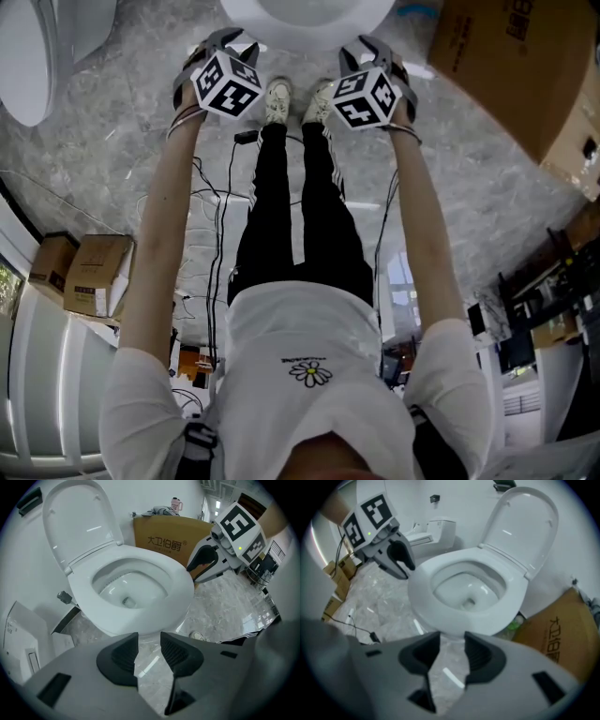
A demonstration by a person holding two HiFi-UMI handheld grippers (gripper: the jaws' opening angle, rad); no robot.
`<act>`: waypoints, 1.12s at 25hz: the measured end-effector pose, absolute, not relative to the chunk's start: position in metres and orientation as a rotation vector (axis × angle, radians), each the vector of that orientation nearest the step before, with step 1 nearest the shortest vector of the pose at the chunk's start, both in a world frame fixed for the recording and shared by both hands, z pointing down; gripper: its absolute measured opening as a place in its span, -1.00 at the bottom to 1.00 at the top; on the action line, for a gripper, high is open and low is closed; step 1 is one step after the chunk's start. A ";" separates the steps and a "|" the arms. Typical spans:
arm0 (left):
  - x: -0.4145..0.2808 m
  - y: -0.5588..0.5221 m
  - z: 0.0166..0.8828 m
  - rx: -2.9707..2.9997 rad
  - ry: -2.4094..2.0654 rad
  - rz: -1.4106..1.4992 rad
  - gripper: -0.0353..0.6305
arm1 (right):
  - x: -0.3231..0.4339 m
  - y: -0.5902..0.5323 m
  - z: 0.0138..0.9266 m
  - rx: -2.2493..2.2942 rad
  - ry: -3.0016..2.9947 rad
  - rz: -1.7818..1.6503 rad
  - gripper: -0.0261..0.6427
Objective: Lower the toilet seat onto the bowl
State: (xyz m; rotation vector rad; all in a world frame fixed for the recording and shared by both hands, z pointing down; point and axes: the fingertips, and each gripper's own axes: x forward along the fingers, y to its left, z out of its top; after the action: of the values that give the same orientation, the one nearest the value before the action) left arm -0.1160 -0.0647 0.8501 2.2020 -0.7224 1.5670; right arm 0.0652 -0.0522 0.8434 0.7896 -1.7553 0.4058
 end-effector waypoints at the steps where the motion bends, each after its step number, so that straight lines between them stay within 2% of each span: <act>1: -0.113 -0.065 0.850 2.210 -0.719 1.563 -0.40 | 0.065 -0.052 0.845 0.791 -1.752 0.410 -0.37; 9: -0.109 -0.065 0.849 2.214 -0.736 1.530 -0.40 | 0.065 -0.051 0.848 0.832 -1.747 0.402 -0.38; 14: -0.107 -0.088 0.806 2.238 -0.839 1.442 -0.41 | 0.061 -0.080 0.801 1.005 -1.760 0.383 -0.59; 16: -0.107 -0.105 0.770 2.243 -0.950 1.363 -0.56 | 0.061 -0.097 0.763 1.119 -1.778 0.367 -0.76; 19: -0.102 -0.126 0.693 2.241 -1.143 1.163 -0.82 | 0.061 -0.109 0.688 1.286 -1.827 0.384 -0.81; 28: -0.084 -0.141 0.417 2.469 -1.432 0.564 -0.83 | 0.033 -0.128 0.428 1.590 -2.072 0.109 -0.83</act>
State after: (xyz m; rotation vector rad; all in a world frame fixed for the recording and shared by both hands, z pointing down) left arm -0.0839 -0.1413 0.4171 2.4692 -1.4324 0.5635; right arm 0.0331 -0.1280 0.4276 1.5898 -2.0719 0.1094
